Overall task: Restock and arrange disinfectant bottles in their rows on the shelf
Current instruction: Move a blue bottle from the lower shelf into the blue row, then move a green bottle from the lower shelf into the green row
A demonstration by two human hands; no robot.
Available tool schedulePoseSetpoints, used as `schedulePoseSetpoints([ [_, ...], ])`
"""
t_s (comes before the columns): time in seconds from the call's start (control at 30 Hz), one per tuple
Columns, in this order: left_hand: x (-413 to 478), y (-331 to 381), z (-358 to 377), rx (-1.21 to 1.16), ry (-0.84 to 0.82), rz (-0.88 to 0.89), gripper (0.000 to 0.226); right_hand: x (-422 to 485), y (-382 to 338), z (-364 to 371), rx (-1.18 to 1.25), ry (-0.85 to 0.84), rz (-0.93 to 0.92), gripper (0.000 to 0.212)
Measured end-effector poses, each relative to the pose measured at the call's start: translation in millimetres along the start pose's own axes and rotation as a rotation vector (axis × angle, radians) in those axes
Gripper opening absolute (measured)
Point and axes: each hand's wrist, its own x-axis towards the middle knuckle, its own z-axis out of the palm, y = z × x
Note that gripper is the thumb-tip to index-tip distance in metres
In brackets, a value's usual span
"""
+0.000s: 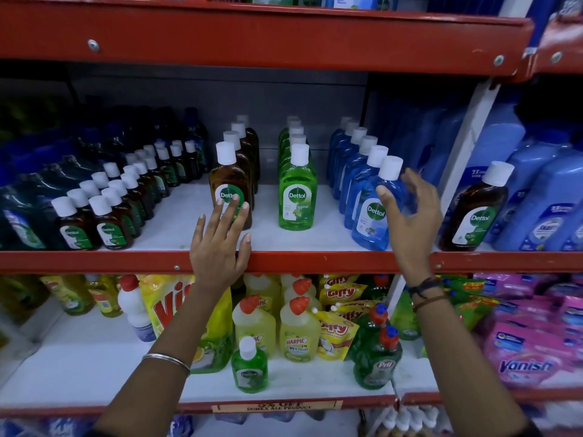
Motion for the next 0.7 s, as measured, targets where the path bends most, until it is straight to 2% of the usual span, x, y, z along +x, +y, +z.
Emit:
schedulePoseSetpoints([
  [0.07, 6, -10, 0, -0.01, -0.021, 0.006, 0.053, -25, -6, 2, 0.008, 0.047, -0.047, 0.046],
  [0.13, 4, -15, -7, 0.006, 0.006, 0.028, 0.054, -57, -13, 5, 0.044, 0.023, -0.065, 0.038],
  [0.2, -30, -40, -15, 0.044, -0.099, 0.005, 0.054, -123, -7, 31, 0.064, -0.152, 0.041, 0.034],
  [0.37, -18, -33, -8, 0.048, -0.083, 0.006, 0.055, -199, 15, 45, 0.199, -0.46, 0.19, 0.03],
  [0.53, -16, -28, -4, 0.044, -0.036, 0.013, 0.054, -248, 54, 69, 0.133, -0.912, 0.346, 0.048],
  [0.63, -15, -29, -4, 0.04, -0.027, 0.011, 0.053, -264, 64, 84, 0.118, -1.068, 0.406, 0.061],
  [0.7, -15, -29, -4, 0.041, -0.028, 0.017, 0.053, -270, 66, 92, 0.116, -1.099, 0.444, 0.061],
])
